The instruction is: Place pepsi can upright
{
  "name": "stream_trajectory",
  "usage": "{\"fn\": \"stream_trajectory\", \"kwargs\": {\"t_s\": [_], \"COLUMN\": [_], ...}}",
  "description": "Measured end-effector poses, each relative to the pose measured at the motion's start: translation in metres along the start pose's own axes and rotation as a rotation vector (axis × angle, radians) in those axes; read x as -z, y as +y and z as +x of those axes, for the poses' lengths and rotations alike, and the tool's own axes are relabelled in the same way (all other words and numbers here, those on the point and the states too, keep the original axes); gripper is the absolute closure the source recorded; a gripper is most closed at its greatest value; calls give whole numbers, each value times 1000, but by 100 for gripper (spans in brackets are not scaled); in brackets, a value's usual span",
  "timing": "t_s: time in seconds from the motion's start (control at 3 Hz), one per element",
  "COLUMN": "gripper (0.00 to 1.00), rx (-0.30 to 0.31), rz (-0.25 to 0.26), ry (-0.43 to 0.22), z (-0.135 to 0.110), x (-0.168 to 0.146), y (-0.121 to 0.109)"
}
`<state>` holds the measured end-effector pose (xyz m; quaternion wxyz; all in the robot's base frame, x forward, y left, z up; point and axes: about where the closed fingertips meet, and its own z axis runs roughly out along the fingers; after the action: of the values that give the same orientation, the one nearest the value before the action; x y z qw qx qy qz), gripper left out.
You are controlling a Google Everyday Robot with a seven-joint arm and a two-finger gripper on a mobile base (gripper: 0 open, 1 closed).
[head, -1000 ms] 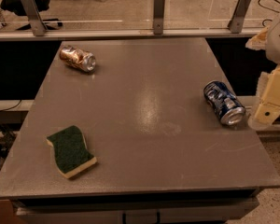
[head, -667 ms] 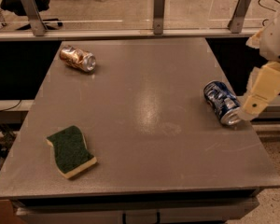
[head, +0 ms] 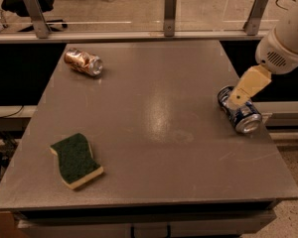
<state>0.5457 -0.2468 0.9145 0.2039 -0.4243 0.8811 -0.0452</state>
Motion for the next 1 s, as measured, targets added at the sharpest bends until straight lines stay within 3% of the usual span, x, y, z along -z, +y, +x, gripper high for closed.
{"fn": "stream_trajectory", "kwargs": {"t_s": [0.67,1.0], "gripper": [0,18], "rx": [-319,-413], "rz": [8,-9], "ry": [80,102], "z": [7,6], "x": [-53,-67], "y": [-12,-3]}}
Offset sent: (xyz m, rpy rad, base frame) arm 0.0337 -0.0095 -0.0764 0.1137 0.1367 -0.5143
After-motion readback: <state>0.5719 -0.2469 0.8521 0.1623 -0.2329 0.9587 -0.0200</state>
